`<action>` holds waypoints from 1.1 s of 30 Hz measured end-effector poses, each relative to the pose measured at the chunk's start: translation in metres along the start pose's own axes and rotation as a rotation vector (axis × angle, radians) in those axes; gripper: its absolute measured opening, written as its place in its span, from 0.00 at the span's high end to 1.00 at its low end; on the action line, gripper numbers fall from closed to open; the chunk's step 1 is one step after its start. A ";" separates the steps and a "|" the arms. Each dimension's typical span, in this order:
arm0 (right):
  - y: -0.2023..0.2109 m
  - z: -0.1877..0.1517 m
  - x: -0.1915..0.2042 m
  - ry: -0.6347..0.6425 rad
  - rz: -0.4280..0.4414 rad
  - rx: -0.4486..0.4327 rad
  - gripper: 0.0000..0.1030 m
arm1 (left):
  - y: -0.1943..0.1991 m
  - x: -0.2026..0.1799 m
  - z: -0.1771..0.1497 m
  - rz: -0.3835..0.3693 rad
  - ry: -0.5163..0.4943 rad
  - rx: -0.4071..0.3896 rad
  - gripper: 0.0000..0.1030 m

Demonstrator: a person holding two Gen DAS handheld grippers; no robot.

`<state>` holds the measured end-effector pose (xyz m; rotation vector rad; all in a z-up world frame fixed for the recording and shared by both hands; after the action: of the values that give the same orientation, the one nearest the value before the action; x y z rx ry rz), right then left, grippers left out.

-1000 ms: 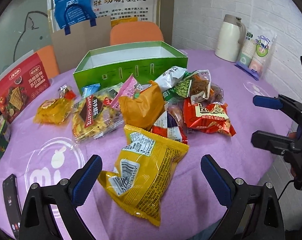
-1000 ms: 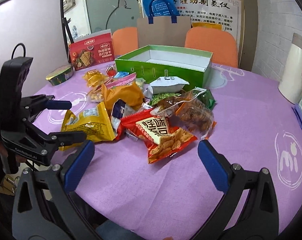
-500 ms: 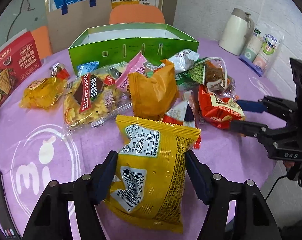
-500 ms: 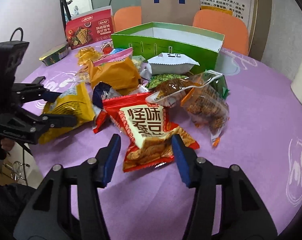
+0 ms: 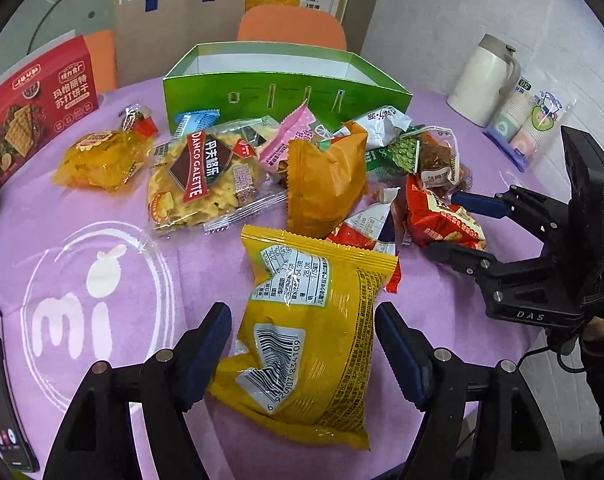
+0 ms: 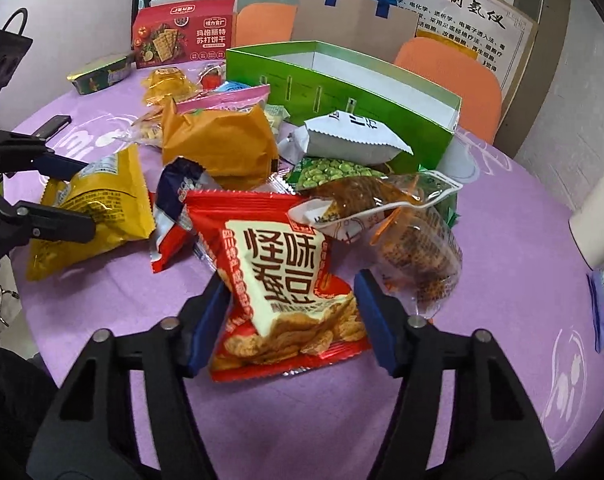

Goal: Organize snacks
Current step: 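Grasp the yellow chip bag with left tool while right tool grasps red bean-snack bag, then carry both bags into the green box and open both tools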

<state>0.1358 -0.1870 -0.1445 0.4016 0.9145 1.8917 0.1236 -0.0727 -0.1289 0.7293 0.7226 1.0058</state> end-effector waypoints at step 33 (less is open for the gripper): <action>0.004 0.167 -0.083 -0.374 0.102 -0.215 0.72 | 0.016 0.034 0.231 -0.056 0.190 -0.240 0.62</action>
<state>0.2763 -0.1894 -0.0221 0.6536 0.4462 1.8980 0.3148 -0.0818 0.0062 0.4065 0.7659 1.0986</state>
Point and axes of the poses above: each gripper's, at about its wrist camera, not at the fingertips, and y roughly against the way its jaws point, x to its left, z to its top, the point moved 9 cm from there along -y, roughly the way its jaws point, and after that the axes turned 2 degrees about y, right-handed, at the moved point
